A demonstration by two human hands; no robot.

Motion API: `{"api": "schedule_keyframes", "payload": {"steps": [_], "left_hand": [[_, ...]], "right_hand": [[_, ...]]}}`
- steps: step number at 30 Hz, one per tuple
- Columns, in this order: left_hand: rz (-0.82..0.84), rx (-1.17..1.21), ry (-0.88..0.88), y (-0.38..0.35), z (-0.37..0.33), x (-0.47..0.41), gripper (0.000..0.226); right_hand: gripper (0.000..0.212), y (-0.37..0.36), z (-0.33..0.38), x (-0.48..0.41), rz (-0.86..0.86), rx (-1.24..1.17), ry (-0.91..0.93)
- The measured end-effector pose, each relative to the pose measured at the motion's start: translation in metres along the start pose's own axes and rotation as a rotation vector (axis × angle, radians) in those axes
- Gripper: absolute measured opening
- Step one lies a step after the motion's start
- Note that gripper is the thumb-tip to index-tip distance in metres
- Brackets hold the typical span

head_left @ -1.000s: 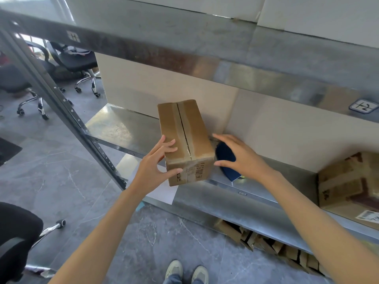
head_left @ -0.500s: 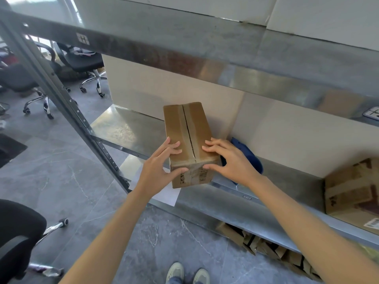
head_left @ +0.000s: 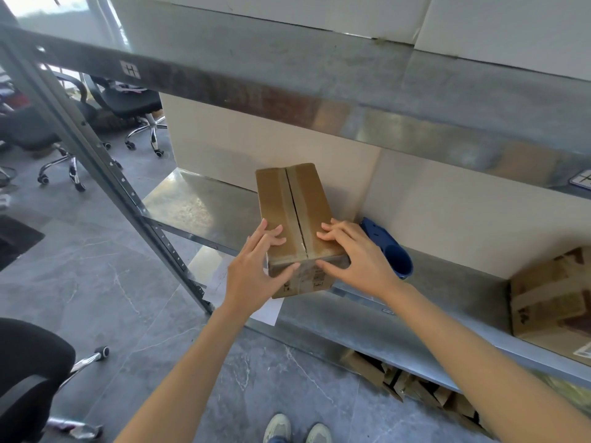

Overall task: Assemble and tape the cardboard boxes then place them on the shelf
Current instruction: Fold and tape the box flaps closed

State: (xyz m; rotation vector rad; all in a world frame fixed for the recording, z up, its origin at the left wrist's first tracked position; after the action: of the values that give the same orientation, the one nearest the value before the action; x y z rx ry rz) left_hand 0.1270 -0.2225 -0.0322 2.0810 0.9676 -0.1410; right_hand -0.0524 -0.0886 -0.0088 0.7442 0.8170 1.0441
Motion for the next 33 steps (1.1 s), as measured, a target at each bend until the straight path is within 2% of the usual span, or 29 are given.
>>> {"api": "schedule_keyframes", "payload": {"steps": [3,9,12,15,19,23,33], "left_hand": [[0.052,-0.008,0.021,0.004,0.000,-0.001,0.032],[-0.104,0.166,0.141,-0.011,-0.012,0.001,0.022],[-0.157,0.192,0.119,-0.010,-0.009,-0.002,0.015],[-0.078,0.206,0.089,-0.005,0.003,-0.005,0.016],[0.073,0.220,0.079,0.003,0.018,-0.006,0.031],[0.114,0.226,0.073,0.006,0.020,-0.006,0.040],[0.209,0.269,0.078,0.014,0.021,-0.008,0.028]], "right_hand": [[0.042,0.007,-0.002,-0.001,0.036,-0.015,0.004],[0.026,-0.006,0.010,-0.006,-0.146,-0.081,-0.057],[0.018,-0.006,0.009,-0.008,-0.169,-0.121,-0.081],[0.013,-0.002,0.003,-0.010,-0.138,-0.150,-0.067],[0.019,0.001,-0.004,-0.009,-0.057,-0.167,-0.062],[0.026,0.003,-0.011,-0.006,0.031,-0.190,-0.051],[0.029,0.007,-0.014,-0.006,0.085,-0.213,-0.052]]}}
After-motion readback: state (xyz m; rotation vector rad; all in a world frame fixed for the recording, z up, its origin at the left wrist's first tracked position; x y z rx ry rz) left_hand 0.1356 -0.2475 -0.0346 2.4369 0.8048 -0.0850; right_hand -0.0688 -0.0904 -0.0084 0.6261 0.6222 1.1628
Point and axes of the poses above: each hand's wrist, its own x-axis away from the middle knuckle, its own y-axis out of the back of the hand, z = x × y, the point moved 2 cm from there along -x, towards the middle knuckle, and after that the axes turned 4 degrees about z, right-handed, at the moved point
